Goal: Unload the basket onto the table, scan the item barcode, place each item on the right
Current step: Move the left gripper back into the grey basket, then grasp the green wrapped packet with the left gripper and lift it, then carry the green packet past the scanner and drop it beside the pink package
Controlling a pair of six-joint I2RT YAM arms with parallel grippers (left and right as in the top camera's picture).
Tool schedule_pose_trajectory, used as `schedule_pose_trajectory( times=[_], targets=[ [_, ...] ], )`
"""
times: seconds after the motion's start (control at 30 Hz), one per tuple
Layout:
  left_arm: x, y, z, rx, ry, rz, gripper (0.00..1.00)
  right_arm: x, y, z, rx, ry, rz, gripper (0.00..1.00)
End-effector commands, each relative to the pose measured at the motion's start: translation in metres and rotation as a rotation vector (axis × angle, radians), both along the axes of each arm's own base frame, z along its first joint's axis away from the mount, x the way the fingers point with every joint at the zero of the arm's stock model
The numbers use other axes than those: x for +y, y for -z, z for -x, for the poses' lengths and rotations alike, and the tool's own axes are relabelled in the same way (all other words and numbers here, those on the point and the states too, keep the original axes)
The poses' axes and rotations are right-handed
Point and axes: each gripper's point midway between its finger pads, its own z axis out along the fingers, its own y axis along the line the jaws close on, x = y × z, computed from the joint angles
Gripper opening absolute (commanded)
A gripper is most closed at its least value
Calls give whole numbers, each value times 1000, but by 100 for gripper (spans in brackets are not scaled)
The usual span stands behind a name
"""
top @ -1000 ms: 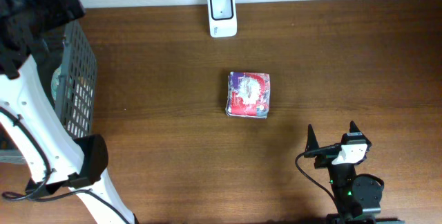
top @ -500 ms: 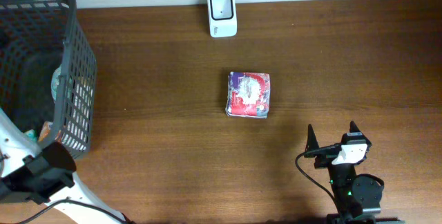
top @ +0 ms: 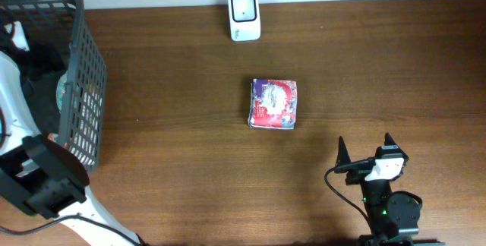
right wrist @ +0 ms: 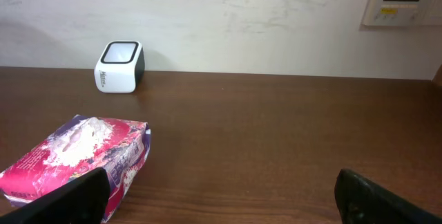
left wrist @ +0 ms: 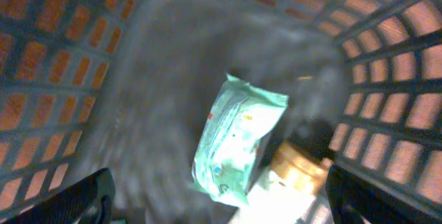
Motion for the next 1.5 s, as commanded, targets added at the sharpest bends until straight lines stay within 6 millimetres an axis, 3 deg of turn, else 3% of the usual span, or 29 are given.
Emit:
schedule_pose_trajectory(
  times=[0.0, 0.2, 0.37, 0.47, 0.5, 0.53, 0.57, 0.63, 0.67, 0.77, 0.83, 0.93, 1.0, 1.07, 1.13, 1.17, 1.23, 1.3, 1.4, 1.47],
  targets=[
    [3, 40, -3, 73, 45, -3, 94, -3, 3, 0, 4, 15, -4, 99],
    [3, 97, -8, 157, 52, 45, 89, -3, 3, 0, 4, 15, -4, 99],
    [-1, 126, -13, 186, 70, 65, 84, -3, 3, 0, 4, 15, -4, 99],
    [3, 128, -10, 202, 60, 44, 49, -3, 3, 0, 4, 15, -4, 99],
    [5, 128, -8, 213, 55, 35, 28, -3, 3, 0, 4, 15, -4, 99],
    [4, 128, -6, 221, 54, 38, 19, -3, 3, 0, 4, 15, -4, 99],
    [4, 126, -6, 219, 51, 38, 17, -3, 3, 0, 4, 15, -4, 99],
    [5, 109, -9, 174, -4, 42, 12, -3, 3, 0, 4, 15, -4, 99],
    [2, 70, -16, 80, -34, 49, 1, -3, 3, 0, 4, 15, -4, 99],
    [-2, 15, -18, -37, -56, 35, 0, -3, 3, 0, 4, 15, -4, 99],
    [-6, -49, -11, -155, -63, -18, 0, -3, 3, 0, 4, 15, -4, 99],
    [-14, -124, 5, -326, -129, -48, 0, -3, 3, 0, 4, 15, -4, 99],
    [-27, -196, 25, -532, -223, -33, 0, -3, 3, 0, 4, 15, -4, 99],
    [-53, -246, 39, -705, -251, 88, 0, -3, 3, 0, 4, 15, -4, 99],
    [-91, -283, 42, -821, -121, 217, 0, -3, 3, 0, 4, 15, -4, 99],
    [-124, -304, 40, -884, 29, 307, 0, -3, 3, 0, 4, 15, -4, 99],
    [-161, -317, 35, -912, 179, 394, 0, -3, 3, 0, 4, 15, -4, 99],
    [-209, -309, 24, -870, 293, 472, 0, -3, 3, 0, 4, 15, -4, 99],
    [-263, -263, 2, -724, 318, 493, 0, -3, 3, 0, 4, 15, -4, 99],
    [-301, -222, -9, -594, 375, 411, 0, -3, 3, 0, 4, 15, -4, 99]
  ],
)
